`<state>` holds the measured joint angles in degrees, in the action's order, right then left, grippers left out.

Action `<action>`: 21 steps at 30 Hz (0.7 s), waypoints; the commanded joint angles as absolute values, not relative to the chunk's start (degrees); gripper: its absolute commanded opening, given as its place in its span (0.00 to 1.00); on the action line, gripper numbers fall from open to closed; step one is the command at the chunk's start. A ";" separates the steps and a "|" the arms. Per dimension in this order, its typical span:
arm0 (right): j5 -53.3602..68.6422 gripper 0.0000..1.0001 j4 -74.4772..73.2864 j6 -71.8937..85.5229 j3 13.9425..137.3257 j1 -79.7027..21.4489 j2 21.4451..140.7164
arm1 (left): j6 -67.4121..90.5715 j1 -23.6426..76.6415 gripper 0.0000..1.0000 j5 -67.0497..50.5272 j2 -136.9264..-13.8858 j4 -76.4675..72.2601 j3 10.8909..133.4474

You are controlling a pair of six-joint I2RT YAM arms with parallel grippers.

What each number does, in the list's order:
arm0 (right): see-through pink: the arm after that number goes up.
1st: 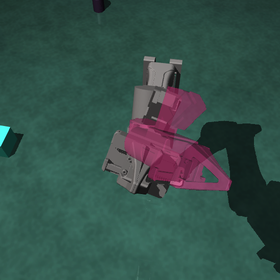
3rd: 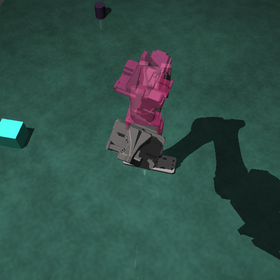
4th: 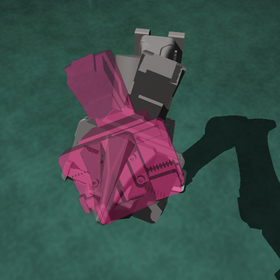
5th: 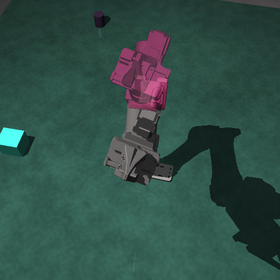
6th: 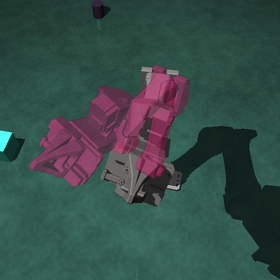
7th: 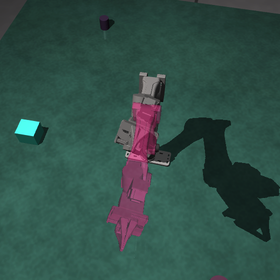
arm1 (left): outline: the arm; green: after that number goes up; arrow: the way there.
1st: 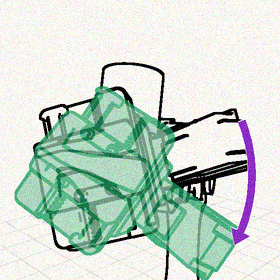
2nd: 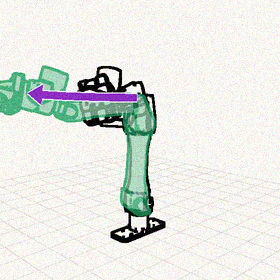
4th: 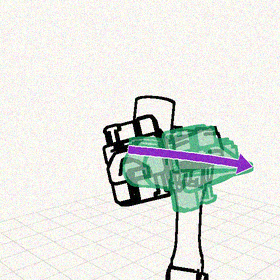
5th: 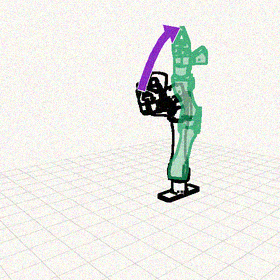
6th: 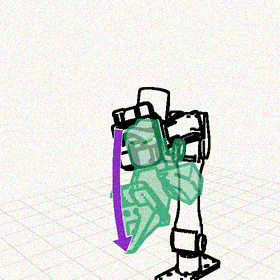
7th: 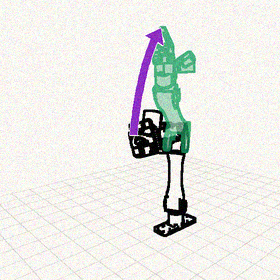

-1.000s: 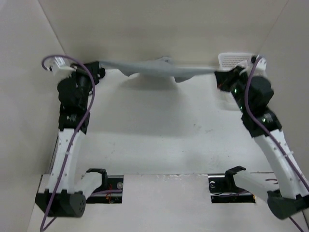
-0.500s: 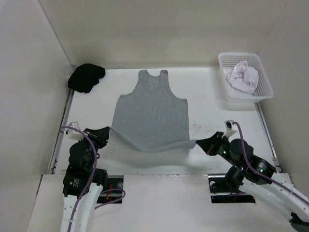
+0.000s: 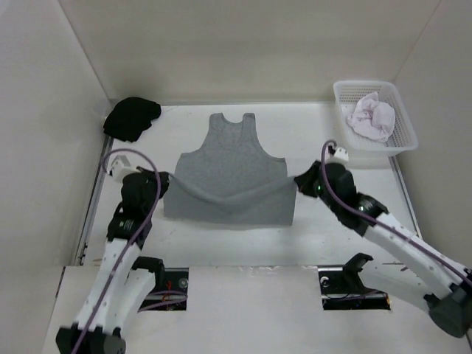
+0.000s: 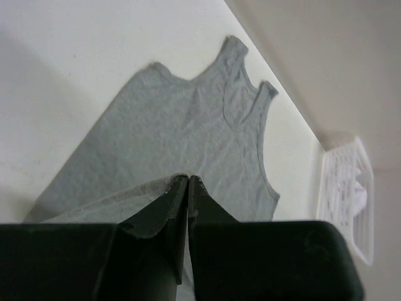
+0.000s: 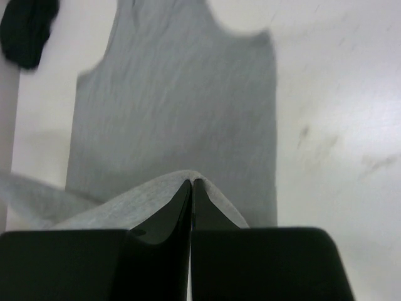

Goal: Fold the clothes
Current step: Fold the tank top

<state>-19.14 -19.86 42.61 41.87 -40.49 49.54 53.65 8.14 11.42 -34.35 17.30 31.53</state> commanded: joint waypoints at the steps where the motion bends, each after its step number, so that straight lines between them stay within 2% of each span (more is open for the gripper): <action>1: -6.27 0.00 -1.08 35.86 48.59 -27.23 59.99 | 54.40 6.73 0.01 15.28 -48.30 -4.90 37.95; 4: 0.51 0.00 4.21 36.56 58.59 -19.13 75.01 | 54.67 4.53 0.01 16.52 -63.24 -13.08 44.89; 10: 4.04 0.00 4.49 37.18 82.66 -13.32 100.59 | 53.26 3.03 0.01 16.53 -91.62 -19.68 64.47; 11: 4.30 0.00 3.79 37.61 87.14 -12.79 104.98 | 52.57 2.94 0.02 16.09 -96.28 -19.69 68.25; 13: 4.83 0.03 0.98 38.58 95.93 -12.17 112.90 | 51.25 2.94 0.11 12.85 -104.90 -18.38 75.90; 15: 4.57 0.20 -0.96 38.93 100.88 -12.08 117.75 | 51.68 2.59 0.27 10.73 -109.93 -16.88 79.53; 16: 4.14 0.32 -1.66 39.11 101.51 -12.17 118.47 | 52.29 2.24 0.33 10.46 -110.47 -16.70 79.37; 18: 3.00 0.49 -0.97 39.20 98.98 -12.35 117.26 | 53.26 1.98 0.41 10.72 -107.69 -17.75 74.82; 19: 2.21 0.52 -0.36 39.20 97.49 -12.35 116.46 | 53.09 1.89 0.42 10.98 -105.75 -18.71 72.45; 21: 0.97 0.54 0.52 38.85 92.22 -12.35 112.78 | 53.26 2.24 0.41 11.95 -97.69 -21.52 62.28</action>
<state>2.44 -1.45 39.00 95.07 -12.08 118.87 52.97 2.61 11.40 -109.38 -16.64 69.60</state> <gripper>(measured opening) 0.532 0.411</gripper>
